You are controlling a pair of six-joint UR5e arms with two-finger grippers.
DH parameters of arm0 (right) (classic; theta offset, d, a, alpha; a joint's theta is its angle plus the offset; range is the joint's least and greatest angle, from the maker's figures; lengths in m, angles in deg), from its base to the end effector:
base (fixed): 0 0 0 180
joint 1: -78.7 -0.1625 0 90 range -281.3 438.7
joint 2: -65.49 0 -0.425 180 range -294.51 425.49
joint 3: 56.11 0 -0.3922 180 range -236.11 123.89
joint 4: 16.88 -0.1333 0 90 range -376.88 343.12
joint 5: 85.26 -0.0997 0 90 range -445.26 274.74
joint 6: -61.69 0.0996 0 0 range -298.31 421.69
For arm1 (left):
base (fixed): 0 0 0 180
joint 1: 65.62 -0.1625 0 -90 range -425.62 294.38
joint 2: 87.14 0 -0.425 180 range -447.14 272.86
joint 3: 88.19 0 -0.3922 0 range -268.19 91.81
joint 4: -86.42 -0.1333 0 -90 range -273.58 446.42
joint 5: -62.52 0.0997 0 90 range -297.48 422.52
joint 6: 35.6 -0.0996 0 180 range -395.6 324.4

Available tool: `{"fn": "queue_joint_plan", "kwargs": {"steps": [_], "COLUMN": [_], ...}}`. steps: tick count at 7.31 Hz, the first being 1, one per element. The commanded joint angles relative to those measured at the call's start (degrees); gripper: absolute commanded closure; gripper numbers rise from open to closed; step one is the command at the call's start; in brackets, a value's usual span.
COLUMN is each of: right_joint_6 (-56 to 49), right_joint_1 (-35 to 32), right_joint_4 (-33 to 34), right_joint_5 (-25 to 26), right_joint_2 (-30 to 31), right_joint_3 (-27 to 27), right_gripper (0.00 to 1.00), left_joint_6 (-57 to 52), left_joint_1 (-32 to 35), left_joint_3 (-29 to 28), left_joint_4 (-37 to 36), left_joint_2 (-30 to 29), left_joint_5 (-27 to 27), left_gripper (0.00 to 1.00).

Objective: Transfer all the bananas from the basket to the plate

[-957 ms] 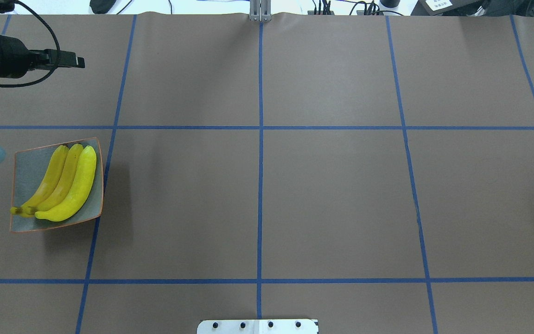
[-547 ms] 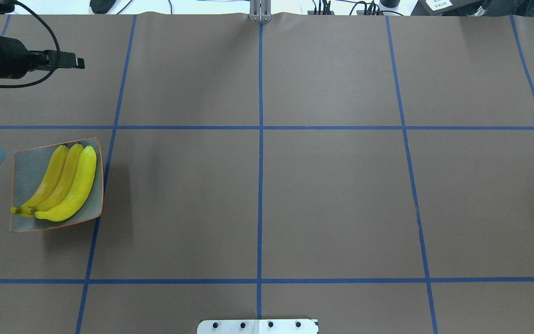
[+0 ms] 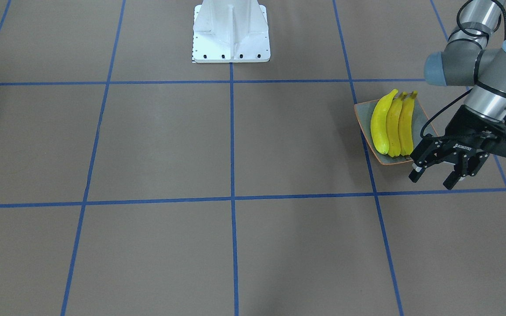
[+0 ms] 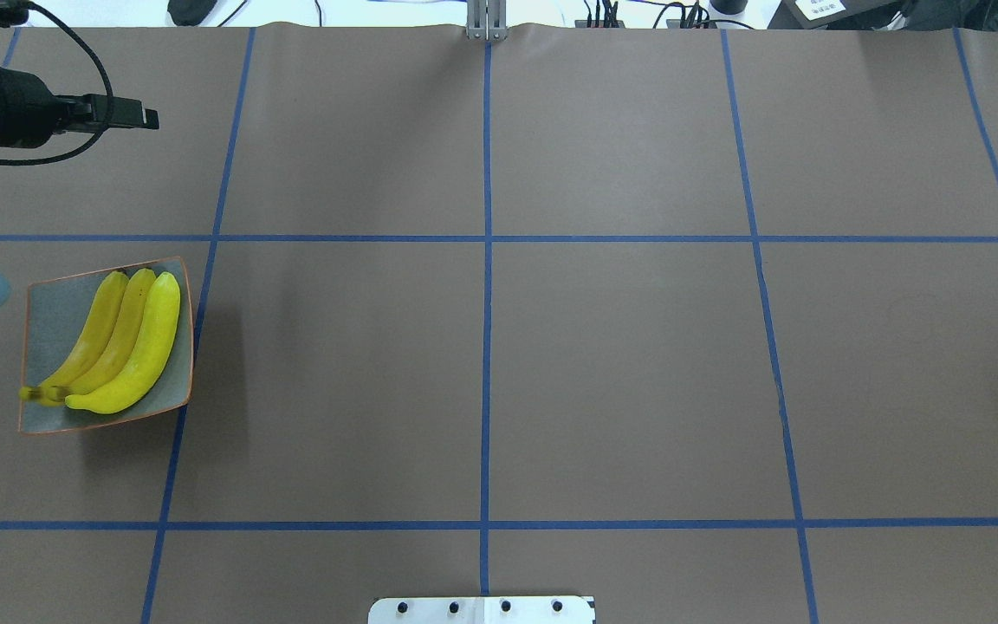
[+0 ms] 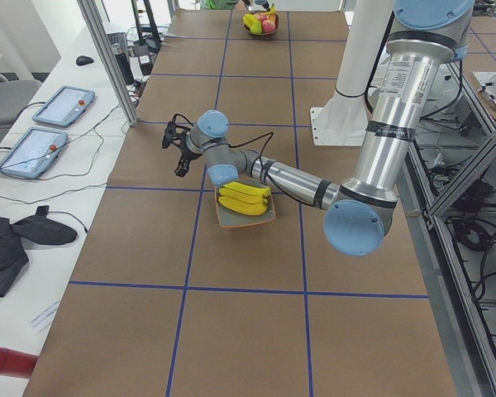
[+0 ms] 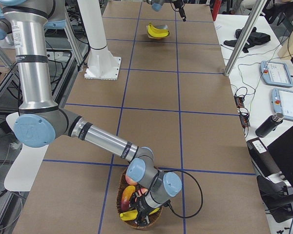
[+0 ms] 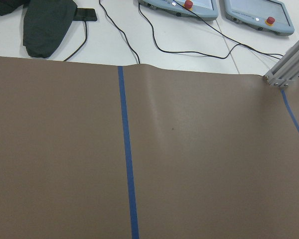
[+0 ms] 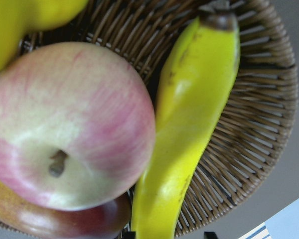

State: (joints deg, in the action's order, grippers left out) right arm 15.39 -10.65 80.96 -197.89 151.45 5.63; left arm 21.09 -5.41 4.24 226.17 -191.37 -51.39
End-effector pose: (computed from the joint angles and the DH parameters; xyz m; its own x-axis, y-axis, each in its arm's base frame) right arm 0.0902 -0.4244 0.8782 0.6323 -0.4788 0.6091 0.6756 0.7256 -0.1310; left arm 0.2192 -0.5700 0.4071 0.5005 0.1362 -0.8549 0.3996 0.8397 0.3677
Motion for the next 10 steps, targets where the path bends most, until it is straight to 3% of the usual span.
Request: {"fn": "queue_joint_plan", "kwargs": {"steps": [1, 3, 10], "right_joint_6": [-1.33, -2.04, -1.08], "right_joint_1": [-0.39, -0.31, 0.13], "right_joint_4": [1.03, 1.57, 1.74], "right_joint_5": [-0.14, -0.31, 0.13], "right_joint_2": [0.44, 2.45, 1.85], "right_joint_3": [0.4, 2.24, 1.1], "right_gripper": [0.33, 0.33, 0.34], "left_joint_6": [0.0, 0.0, 0.09], "left_joint_1": [-0.01, -0.01, -0.36], "left_joint_3": [-0.06, -0.06, 0.11], "left_joint_4": [0.0, -0.09, -0.09], "left_joint_2": [0.0, 0.0, -0.35], "left_joint_5": [0.0, 0.0, 0.0], "left_gripper": [0.0, 0.0, 0.0]}}
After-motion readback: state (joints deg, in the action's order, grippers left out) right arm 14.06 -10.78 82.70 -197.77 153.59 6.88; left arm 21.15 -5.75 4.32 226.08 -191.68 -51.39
